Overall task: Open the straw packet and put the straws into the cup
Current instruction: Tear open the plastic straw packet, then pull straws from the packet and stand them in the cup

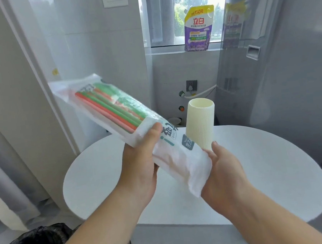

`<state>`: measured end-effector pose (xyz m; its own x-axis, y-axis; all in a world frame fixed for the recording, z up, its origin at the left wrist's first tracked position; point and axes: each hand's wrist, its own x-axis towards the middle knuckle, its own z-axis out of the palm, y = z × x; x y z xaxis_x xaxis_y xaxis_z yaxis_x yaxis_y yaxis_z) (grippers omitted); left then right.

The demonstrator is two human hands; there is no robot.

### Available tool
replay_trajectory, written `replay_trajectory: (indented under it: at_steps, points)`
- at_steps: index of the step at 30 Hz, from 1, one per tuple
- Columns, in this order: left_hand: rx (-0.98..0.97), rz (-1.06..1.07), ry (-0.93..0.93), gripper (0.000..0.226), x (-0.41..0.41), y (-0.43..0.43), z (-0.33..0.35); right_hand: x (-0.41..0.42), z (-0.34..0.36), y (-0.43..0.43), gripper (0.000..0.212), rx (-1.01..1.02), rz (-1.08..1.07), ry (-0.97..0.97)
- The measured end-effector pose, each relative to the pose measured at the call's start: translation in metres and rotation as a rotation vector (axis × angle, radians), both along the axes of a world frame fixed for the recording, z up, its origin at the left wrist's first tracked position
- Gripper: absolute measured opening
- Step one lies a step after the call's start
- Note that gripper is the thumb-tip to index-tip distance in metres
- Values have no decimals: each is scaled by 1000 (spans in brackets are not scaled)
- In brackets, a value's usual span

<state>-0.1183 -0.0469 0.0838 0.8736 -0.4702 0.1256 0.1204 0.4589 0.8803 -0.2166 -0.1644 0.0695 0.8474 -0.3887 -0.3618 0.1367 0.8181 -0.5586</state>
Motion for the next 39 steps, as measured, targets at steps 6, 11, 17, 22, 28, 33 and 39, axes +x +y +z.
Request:
replay_trajectory:
  at_steps: [6, 11, 17, 22, 28, 33, 39]
  points:
    - [35, -11, -269, 50, -1, -6, -4, 20, -10, -1, 46, 151, 69, 18]
    - [6, -295, -248, 52, 12, -5, -11, 24, -15, -11, 43, 112, 68, -18]
    - [162, -303, -150, 40, 22, 2, -19, 22, -20, -20, 31, -124, -55, 145]
    - [111, -205, 0, 50, 28, 12, -15, 15, -17, -18, 25, -323, -62, 216]
    - [73, -207, 130, 44, 28, 20, -16, 8, -13, -21, 26, -701, -46, 261]
    - [12, -175, 259, 33, 30, 18, -21, 2, -9, -25, 20, -995, -107, 245]
    - [-28, -180, 365, 49, 24, 19, -25, -3, -1, -36, 16, -1114, -178, 204]
